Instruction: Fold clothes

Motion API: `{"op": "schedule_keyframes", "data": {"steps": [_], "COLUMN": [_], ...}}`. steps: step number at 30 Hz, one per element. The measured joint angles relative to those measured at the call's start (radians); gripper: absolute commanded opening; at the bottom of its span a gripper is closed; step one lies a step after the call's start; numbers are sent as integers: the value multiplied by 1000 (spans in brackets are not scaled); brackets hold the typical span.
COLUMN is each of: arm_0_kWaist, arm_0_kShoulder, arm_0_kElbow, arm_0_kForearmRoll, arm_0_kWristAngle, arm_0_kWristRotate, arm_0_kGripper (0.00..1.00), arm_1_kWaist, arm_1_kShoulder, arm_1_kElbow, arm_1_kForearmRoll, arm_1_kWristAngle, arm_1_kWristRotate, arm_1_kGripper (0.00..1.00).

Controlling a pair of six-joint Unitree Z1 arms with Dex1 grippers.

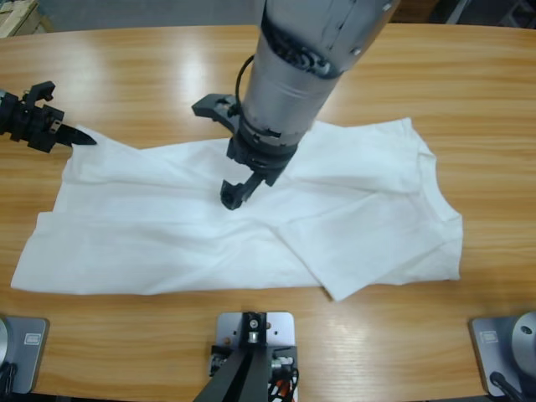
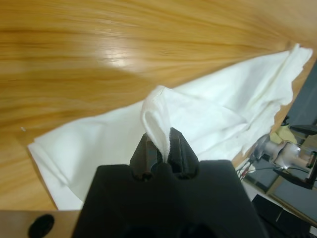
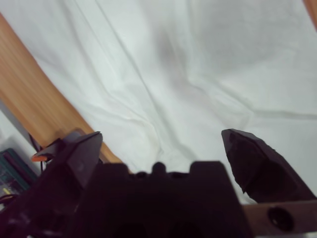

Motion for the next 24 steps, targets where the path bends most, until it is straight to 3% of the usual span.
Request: {"op": "schedule_keyframes", "data": {"steps": [14, 24], "arm_0_kWaist": [-1, 5], "arm_0_kShoulder": [-69, 110], "arm_0_kElbow": [-27, -188], "arm_0_kForearmRoll": [196, 479], "arm_0_kWristAngle": [0, 92], "arm_0_kWristRotate": [-75, 8], "arm_0_kGripper": [0, 0], "arm_1_kWaist": [0, 0], "arm_1_kShoulder": [-111, -264], "arm_1_kElbow": [74, 202], "arm_1_kForearmRoll": [9, 15], "arm_1_kWristAngle": [-5, -31], "arm_1_kWristRotate": [16, 47], "arm_1_kGripper": [1000, 1000]}}
